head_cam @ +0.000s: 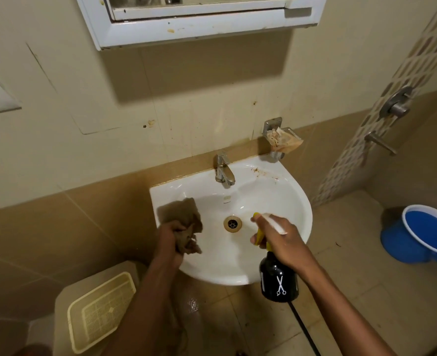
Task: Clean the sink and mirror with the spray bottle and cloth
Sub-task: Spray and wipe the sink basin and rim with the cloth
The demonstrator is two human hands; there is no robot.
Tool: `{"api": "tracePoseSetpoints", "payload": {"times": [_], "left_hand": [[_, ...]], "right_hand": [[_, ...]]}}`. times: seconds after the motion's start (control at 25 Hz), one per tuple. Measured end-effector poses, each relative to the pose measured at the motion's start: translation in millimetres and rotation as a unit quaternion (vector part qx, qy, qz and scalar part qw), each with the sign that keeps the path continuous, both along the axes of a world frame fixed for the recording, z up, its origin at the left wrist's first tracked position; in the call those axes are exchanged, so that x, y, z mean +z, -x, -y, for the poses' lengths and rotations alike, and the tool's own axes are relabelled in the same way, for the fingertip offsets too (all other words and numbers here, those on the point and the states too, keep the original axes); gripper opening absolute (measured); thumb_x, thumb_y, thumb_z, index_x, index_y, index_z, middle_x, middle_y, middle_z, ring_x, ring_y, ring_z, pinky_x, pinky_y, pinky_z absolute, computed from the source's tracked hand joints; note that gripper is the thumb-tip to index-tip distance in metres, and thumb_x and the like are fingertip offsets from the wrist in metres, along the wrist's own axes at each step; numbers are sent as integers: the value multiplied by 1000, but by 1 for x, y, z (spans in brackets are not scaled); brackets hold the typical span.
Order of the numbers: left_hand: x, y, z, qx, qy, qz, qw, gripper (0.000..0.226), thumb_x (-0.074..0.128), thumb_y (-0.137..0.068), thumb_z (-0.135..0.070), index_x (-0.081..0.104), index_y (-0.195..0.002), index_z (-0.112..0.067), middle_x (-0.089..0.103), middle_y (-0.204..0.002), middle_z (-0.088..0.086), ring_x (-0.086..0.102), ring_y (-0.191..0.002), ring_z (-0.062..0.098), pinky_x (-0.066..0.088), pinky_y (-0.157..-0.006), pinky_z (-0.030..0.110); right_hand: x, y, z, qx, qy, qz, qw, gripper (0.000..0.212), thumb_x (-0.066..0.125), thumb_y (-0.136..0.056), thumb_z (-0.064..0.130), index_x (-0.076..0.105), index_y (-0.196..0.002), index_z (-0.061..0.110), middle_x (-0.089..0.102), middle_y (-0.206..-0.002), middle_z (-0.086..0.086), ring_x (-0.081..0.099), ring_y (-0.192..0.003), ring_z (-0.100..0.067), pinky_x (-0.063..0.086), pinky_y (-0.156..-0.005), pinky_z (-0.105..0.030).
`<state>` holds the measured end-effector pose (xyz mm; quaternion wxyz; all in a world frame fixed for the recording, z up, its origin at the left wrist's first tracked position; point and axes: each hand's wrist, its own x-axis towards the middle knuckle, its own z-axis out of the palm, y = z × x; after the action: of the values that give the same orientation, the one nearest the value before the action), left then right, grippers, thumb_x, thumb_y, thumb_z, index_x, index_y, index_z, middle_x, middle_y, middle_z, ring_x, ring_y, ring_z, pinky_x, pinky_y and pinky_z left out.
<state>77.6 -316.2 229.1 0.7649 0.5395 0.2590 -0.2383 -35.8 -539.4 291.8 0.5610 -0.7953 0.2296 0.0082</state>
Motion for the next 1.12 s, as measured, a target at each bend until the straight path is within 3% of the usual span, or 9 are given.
{"api": "tracePoseSetpoints", "payload": {"times": [0.12, 0.24, 0.36, 0.48, 0.64, 0.76, 0.88, 1.0, 1.12], "left_hand": [[-24, -23, -14, 35, -102, 9, 994, 26, 52, -81, -11, 58, -97, 9, 54, -73, 19, 51, -56, 28, 46, -53, 34], [-38, -36, -13, -27, -148, 13, 989, 31, 57, -81, -18, 61, -103, 3, 57, -78, 16, 54, -60, 26, 49, -53, 31], [-32, -34, 4, -71, -192, 100, 974, 24, 58, -84, -9, 61, -107, -15, 61, -78, 0, 58, -65, 20, 52, -59, 30], [-35, -29, 21, -95, -220, 174, 955, 20, 45, -94, -1, 63, -100, -8, 52, -54, 5, 47, -45, 20, 42, -42, 24], [-49, -23, 34, -106, -252, 210, 939, 25, 43, -96, -2, 63, -107, -13, 54, -64, 13, 49, -49, 21, 44, -42, 27], [-56, -18, 42, -128, -257, 212, 934, 27, 43, -95, 1, 61, -111, -12, 57, -68, 13, 51, -51, 20, 46, -40, 26], [-59, -9, 50, -156, -271, 217, 925, 30, 43, -91, 6, 59, -107, -13, 61, -76, 10, 56, -59, 20, 47, -41, 18], [-63, -5, 58, -181, -267, 224, 920, 29, 43, -89, 7, 60, -105, -10, 66, -84, 14, 63, -67, 25, 53, -48, 24], [-75, -4, 60, -195, -275, 237, 911, 32, 47, -77, -11, 64, -105, -10, 70, -93, 15, 69, -85, 31, 60, -72, 41]], "right_hand": [[-24, 6, -15, -12, -10, -98, 995, 32, 58, -104, 33, 73, -100, 5, 81, -80, -21, 75, -70, -28, 61, -80, -41], [-37, 11, -19, -51, -29, -139, 989, 28, 60, -100, 28, 70, -99, 2, 79, -77, -25, 77, -67, -36, 62, -70, -39], [-42, 20, -18, -75, -10, -129, 989, 20, 60, -102, 29, 67, -92, 14, 79, -75, -20, 74, -59, -24, 59, -64, -30], [-46, 36, -16, -52, 29, -138, 989, 27, 57, -103, 30, 69, -89, 11, 79, -75, -19, 65, -49, -10, 51, -54, -20], [-54, 53, -16, -48, 39, -141, 988, 34, 57, -101, 31, 69, -77, 12, 72, -62, -13, 64, -53, -14, 49, -54, -22], [-57, 55, -19, -44, 42, -128, 990, 34, 57, -102, 37, 66, -73, 21, 72, -66, -3, 65, -58, -11, 45, -52, -14], [-64, 47, -19, -85, 31, -119, 989, 36, 56, -99, 45, 68, -80, 17, 75, -76, -9, 69, -67, -18, 49, -56, -21], [-64, 39, -22, -97, 33, -115, 988, 35, 55, -99, 46, 71, -89, 16, 76, -86, -8, 71, -77, -22, 49, -61, -21], [-59, 40, -27, -108, 28, -110, 988, 30, 57, -100, 32, 71, -83, 11, 73, -67, -6, 66, -55, -14, 51, -55, -25]]}}
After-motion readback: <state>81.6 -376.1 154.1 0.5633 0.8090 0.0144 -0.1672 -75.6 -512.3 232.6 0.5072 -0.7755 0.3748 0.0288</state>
